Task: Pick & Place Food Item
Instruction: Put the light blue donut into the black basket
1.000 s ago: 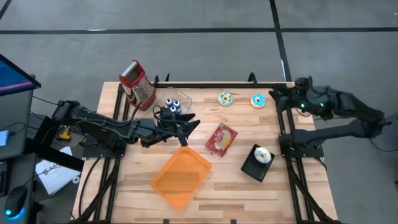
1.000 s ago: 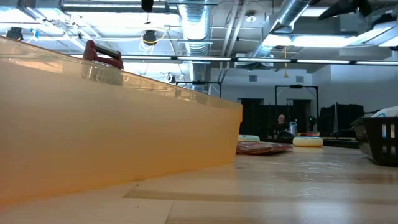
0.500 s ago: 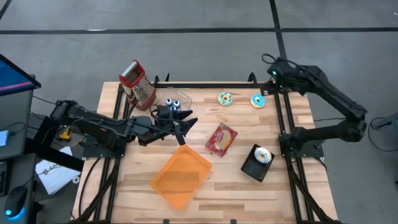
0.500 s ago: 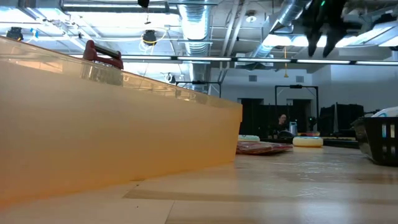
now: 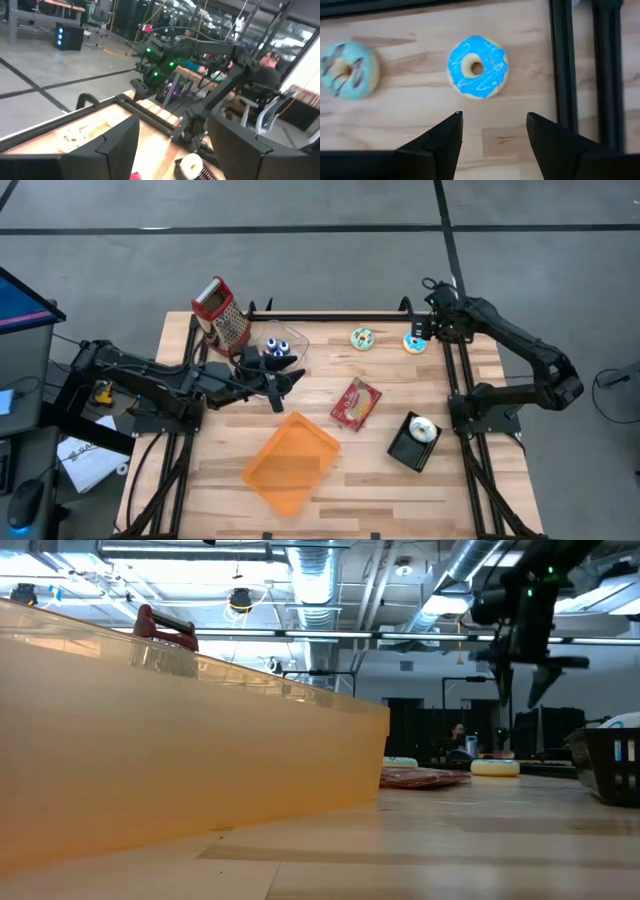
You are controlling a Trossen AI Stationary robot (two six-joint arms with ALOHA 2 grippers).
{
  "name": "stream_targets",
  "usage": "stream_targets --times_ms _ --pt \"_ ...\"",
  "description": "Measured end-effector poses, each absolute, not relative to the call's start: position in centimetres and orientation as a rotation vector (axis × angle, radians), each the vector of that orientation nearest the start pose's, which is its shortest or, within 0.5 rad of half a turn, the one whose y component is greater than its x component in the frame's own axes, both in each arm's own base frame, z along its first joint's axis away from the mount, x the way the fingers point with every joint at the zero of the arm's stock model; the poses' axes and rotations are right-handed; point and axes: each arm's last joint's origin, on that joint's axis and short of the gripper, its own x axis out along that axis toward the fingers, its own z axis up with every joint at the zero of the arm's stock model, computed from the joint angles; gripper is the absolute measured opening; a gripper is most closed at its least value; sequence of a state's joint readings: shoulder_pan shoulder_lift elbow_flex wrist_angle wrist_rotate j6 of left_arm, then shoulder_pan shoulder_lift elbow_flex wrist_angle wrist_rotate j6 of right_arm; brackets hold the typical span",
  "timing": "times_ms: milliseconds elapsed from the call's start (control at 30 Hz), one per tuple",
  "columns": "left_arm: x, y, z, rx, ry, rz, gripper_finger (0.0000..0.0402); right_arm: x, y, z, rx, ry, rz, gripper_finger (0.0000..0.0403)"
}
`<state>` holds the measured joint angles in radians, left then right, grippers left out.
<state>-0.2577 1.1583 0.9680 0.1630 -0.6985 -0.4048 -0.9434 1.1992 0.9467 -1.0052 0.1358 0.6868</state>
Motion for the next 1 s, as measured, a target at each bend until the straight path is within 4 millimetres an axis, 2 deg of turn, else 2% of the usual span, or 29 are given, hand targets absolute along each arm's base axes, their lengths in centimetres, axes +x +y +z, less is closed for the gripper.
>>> stream_targets --times_ms 167,367,533,700,833,1000 --pt "24.6 -4.6 35.8 -0.372 -0.057 0.434 0.0231 11.7 -16.9 22.6 1.128 0.798 -1.392 0.0211" --pt "24.6 -4.5 35.9 -0.368 -0.054 0.429 0.0231 11.4 -17.4 20.7 1.181 0.722 -1.438 0.0211" --pt "24.6 -4.6 35.9 -0.368 -0.051 0.418 0.0231 12.0 -18.6 18.7 1.215 0.784 -1.445 0.0208" --pt "24.6 -4.6 35.9 -0.371 -0.052 0.418 0.0231 13.1 -20.0 17.1 1.255 0.738 -1.429 0.0203" --pt "24.2 -4.5 36.2 -0.380 -0.065 0.415 0.0231 13.2 -20.4 16.4 1.260 0.745 -1.469 0.0199" --pt "23.5 -4.3 36.8 -0.391 -0.088 0.411 0.0231 13.1 -20.4 16.8 1.244 0.716 -1.486 0.0196"
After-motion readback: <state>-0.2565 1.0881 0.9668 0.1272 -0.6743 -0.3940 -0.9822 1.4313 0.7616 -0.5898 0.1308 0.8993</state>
